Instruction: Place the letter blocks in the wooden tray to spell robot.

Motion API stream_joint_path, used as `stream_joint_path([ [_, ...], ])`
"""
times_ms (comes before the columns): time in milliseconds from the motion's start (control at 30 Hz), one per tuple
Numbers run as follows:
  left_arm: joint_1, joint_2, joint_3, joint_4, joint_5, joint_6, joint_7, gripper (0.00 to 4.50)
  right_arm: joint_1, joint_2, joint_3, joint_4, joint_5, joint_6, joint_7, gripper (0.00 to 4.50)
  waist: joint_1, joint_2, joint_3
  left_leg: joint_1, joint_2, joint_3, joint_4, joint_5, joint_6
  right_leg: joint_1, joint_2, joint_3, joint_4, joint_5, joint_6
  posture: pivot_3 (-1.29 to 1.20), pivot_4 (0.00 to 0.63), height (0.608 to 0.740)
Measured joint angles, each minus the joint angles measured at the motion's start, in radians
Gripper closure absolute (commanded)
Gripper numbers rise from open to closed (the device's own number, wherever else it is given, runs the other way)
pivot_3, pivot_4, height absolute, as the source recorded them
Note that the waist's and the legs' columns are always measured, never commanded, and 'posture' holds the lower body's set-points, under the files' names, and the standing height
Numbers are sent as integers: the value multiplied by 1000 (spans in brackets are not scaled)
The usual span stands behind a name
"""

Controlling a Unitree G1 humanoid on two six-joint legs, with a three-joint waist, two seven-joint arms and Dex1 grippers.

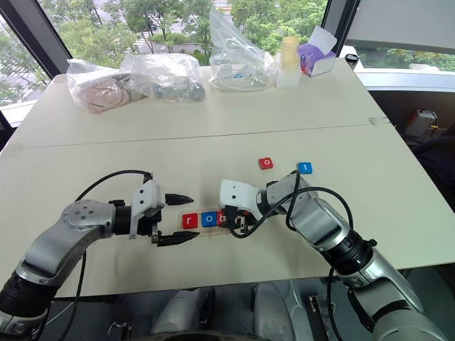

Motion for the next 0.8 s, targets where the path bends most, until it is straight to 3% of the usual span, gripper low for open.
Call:
stream_joint_path([
  [33, 0, 0, 0, 0, 0, 0, 3, 0, -1, 0, 0, 0, 0, 0, 0, 3344, 0, 0, 0, 0, 0, 0, 0, 0, 0, 0, 0, 0, 0, 0, 0, 0, 150, 740],
  [67, 0, 0, 0, 0, 0, 1, 4, 0, -3, 0, 1, 0, 0, -1, 0, 2326, 0, 0, 0, 0, 0, 0, 0, 0, 0, 0, 0, 0, 0, 0, 0, 0, 150, 740],
  [133, 0, 0, 0, -1, -1, 1, 6, 0, -4, 0, 1, 0, 0, -1, -1, 1467, 1, 0, 0, 0, 0, 0, 0, 0, 0, 0, 0, 0, 0, 0, 0, 0, 150, 740],
  [200, 0, 0, 0, -1, -1, 1, 7, 0, -4, 0, 1, 0, 0, -1, -3, 283, 1, 0, 0, 0, 0, 0, 0, 0, 0, 0, 0, 0, 0, 0, 0, 0, 150, 740],
  [233, 0, 0, 0, -1, -1, 1, 7, 0, -4, 0, 1, 0, 0, -1, -4, 48, 0, 0, 0, 0, 0, 0, 0, 0, 0, 0, 0, 0, 0, 0, 0, 0, 150, 740],
  [800, -1, 0, 0, -2, -2, 6, 13, 0, -36, -8, -6, 48, 1, -14, -29, 48, 1, 0, 0, 0, 0, 0, 0, 0, 0, 0, 0, 0, 0, 0, 0, 0, 150, 740],
])
